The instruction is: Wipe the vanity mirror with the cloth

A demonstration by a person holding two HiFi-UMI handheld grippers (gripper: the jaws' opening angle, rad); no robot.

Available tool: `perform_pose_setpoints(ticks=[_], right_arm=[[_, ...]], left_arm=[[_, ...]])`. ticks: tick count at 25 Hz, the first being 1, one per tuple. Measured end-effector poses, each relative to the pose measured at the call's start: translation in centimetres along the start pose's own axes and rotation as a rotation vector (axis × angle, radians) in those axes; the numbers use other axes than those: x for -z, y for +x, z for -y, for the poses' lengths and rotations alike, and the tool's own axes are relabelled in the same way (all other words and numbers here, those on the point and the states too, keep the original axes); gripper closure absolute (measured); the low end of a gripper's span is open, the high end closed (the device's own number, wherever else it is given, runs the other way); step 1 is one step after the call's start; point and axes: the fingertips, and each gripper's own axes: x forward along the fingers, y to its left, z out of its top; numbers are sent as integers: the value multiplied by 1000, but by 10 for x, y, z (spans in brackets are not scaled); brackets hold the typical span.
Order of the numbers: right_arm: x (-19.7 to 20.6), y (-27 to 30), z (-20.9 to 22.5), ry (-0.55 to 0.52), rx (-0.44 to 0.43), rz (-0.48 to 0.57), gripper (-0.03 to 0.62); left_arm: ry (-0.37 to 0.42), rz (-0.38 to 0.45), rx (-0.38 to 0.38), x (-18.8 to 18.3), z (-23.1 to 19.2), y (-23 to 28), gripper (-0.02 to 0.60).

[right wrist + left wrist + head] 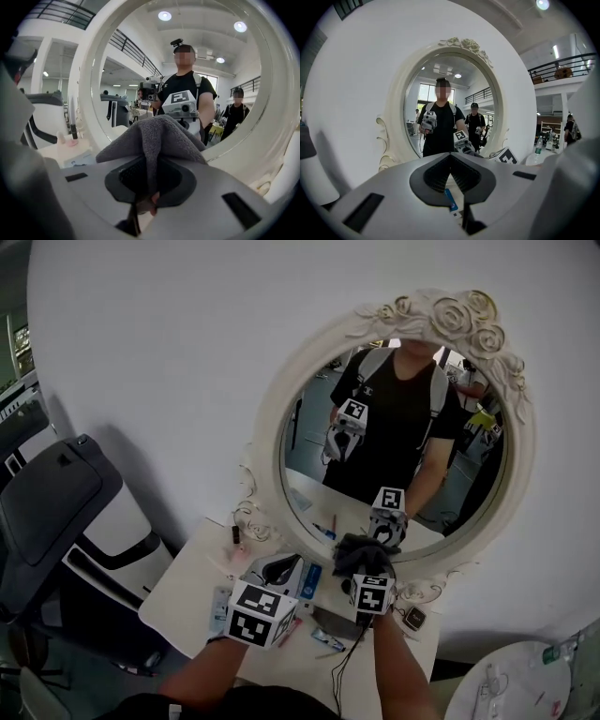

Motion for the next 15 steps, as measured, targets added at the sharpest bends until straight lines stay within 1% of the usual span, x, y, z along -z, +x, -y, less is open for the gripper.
perform_pose_setpoints(ticks=[2,3,6,9,12,15], right_arm=[[0,3,-7,59,-9,7,556],[-1,5,-11,70,-17,8,556],[-4,12,-26,66,-50,13,556],[-8,21,-51,55,-103,10,556],[-22,30,-83,34,-147,16,556],[-39,36,-108,29,-169,34,556]], left_arm=[[-4,0,-23,2,-11,-7,575],[-9,-1,-38,4,-19,-10,575],[-27,-15,-83,11,-38,-19,575],[-32,-27,-107,16,-48,-25,575],[-32,-29,-125,18,-56,-32,575],[-39,-31,-152,22,-66,-39,575]])
